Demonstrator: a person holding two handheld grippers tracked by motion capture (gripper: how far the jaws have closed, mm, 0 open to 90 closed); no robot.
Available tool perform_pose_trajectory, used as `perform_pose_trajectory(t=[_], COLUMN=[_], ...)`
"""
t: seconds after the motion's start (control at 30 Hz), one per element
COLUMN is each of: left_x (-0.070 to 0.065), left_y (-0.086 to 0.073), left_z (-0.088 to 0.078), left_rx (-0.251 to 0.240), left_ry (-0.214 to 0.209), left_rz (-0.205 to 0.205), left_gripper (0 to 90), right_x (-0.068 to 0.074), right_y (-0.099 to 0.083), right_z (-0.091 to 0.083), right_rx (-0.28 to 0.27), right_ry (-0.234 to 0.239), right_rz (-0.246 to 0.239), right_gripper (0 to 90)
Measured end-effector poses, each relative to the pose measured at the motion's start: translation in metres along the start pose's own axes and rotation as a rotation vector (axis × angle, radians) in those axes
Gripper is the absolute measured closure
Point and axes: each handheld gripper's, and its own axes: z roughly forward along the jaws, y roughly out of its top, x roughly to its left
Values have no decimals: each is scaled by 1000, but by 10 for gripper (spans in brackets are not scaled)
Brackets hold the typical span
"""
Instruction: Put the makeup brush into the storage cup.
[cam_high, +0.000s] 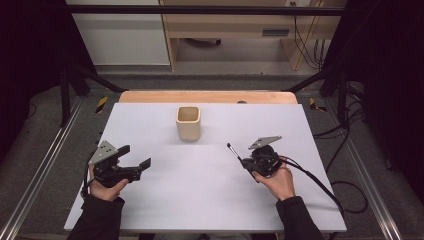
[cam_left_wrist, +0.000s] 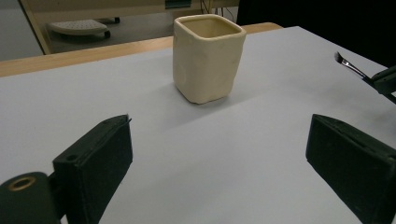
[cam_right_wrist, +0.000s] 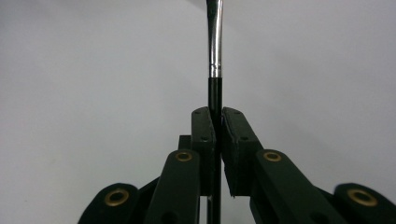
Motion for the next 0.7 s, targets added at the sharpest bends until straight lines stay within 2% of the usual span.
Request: perform_pose_trajectory(t=[0.1, 0.17, 0.23, 0.33, 0.4, 0.57, 0.7], left_x=[-2, -4, -7, -11, -13, -20, -24], left_y=[0, 1, 1, 2, 3, 4, 6], left_z=[1, 1, 1, 2, 3, 4, 6], left_rx=[-2, -4, -8, -9, -12, -19, -20], left_ry=[-4, -7, -10, -18, -27, -38, -46], left_rz=[1, 2, 2, 7, 9, 7, 6], left_gripper=[68, 68, 70, 72, 72, 72, 73], right_x=[2, 3, 3, 6, 7, 11, 13], right_y=[-4, -5, -6, -6, -6, -6, -5], right_z=[1, 1, 2, 1, -2, -8, -12], right_rx=[-44, -52, -84, -139, -175, -263, -302], right_ry=[27, 22, 41, 46, 46, 60, 91], right_rz=[8, 3, 12, 5, -8, -3, 4], right_gripper=[841, 841, 841, 840, 840, 840, 840])
